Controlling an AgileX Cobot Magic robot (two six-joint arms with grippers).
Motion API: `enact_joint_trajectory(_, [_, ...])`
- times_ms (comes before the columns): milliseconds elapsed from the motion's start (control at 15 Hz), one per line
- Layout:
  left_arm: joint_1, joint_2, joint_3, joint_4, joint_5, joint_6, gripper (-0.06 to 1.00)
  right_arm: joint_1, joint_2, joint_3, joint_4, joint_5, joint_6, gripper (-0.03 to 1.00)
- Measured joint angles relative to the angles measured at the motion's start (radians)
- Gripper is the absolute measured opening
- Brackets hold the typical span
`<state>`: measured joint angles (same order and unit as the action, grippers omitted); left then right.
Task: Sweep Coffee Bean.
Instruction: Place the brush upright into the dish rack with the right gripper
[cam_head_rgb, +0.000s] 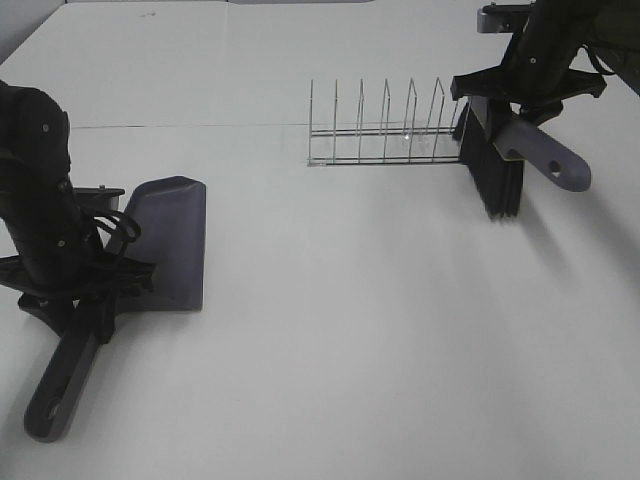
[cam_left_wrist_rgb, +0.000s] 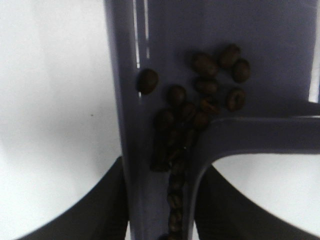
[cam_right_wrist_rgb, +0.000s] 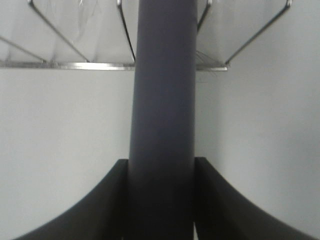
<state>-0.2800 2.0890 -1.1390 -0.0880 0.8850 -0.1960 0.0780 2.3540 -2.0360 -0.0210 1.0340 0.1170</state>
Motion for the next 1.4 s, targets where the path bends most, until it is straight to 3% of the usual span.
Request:
enact_joint_trajectory(333, [0.0,0.0,0.0,0.0,0.0,0.0,0.33,0.0,0.12,-0.175,-0.02,-0.002,0.078,0.37])
enact_joint_trajectory(533, [0.0,0.0,0.0,0.0,-0.001,0.0,0.33,0.011,0.128,-0.184,-0.053,-0.034,0.152,0.37])
enact_joint_trajectory(867, [0.0,0.0,0.0,0.0,-0.002,0.0,0.33,0.015,0.128,-0.187,-0.08,-0.055,0.18,0.37])
enact_joint_trajectory(1333, [0.0,0.0,0.0,0.0,-0.003,0.0,0.33,0.014,0.126,-0.187,-0.072,-0.019,0.105,0.37])
enact_joint_trajectory(1400, [0.0,0.0,0.0,0.0,-0.003,0.0,0.33,0.011,0.122,-0.187,-0.068,-0.015,0.092,0.43])
